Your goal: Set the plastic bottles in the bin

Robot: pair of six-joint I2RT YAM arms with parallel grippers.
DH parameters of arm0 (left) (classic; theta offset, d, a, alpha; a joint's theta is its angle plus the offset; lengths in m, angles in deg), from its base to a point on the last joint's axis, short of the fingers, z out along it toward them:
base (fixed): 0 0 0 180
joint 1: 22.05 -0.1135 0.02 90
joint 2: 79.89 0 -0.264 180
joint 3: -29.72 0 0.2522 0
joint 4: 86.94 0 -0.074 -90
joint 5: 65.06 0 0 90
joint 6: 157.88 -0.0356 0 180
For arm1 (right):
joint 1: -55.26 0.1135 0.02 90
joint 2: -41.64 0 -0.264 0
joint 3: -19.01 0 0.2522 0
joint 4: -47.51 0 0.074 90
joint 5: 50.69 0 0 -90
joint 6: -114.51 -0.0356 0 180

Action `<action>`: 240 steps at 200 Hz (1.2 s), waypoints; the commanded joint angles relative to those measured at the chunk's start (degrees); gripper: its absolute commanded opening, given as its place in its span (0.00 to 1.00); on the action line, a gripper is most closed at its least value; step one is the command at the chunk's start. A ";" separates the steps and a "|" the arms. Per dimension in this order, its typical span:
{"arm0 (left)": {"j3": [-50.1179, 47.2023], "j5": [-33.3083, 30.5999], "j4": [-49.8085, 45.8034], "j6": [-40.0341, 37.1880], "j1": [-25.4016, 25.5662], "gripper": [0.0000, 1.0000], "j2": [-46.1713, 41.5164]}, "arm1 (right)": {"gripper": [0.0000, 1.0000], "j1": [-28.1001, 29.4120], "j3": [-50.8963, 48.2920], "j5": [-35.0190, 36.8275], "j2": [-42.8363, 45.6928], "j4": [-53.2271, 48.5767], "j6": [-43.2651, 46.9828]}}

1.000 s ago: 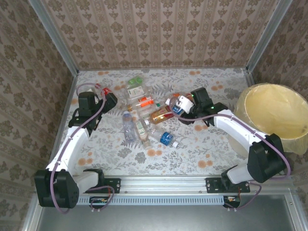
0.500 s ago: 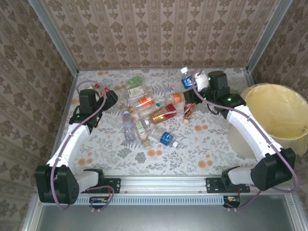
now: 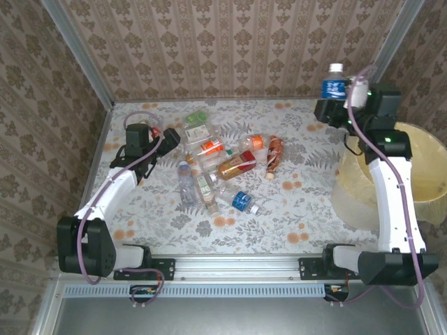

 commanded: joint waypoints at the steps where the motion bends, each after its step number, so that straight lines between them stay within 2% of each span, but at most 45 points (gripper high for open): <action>1: 3.14 1.43 1.50 1.31 0.45 1.00 1.42 | 0.56 -5.76 0.03 -0.98 5.42 -5.77 -2.02; 26: 5.15 1.82 1.15 1.66 0.81 1.00 2.85 | 0.56 -13.15 0.38 2.54 8.23 -12.36 -1.36; 48: 6.72 2.66 0.89 2.26 1.07 1.00 4.47 | 0.56 -17.14 0.70 12.58 8.65 -18.79 -1.86; 79: 9.15 4.20 0.18 2.65 1.22 1.00 6.56 | 0.59 -19.52 -0.50 20.89 8.48 -24.34 -1.21; 101: 10.79 5.41 -1.02 1.88 1.51 1.00 7.37 | 0.58 -22.58 -1.31 29.31 7.03 -27.75 1.12; 144: 12.13 4.45 -3.06 1.23 1.60 1.00 7.09 | 0.60 -24.48 -5.43 38.61 4.17 -31.02 -0.15; 240: 12.13 0.26 -6.91 -0.57 1.68 1.00 5.75 | 0.64 -25.50 -15.20 45.47 5.23 -26.17 -3.72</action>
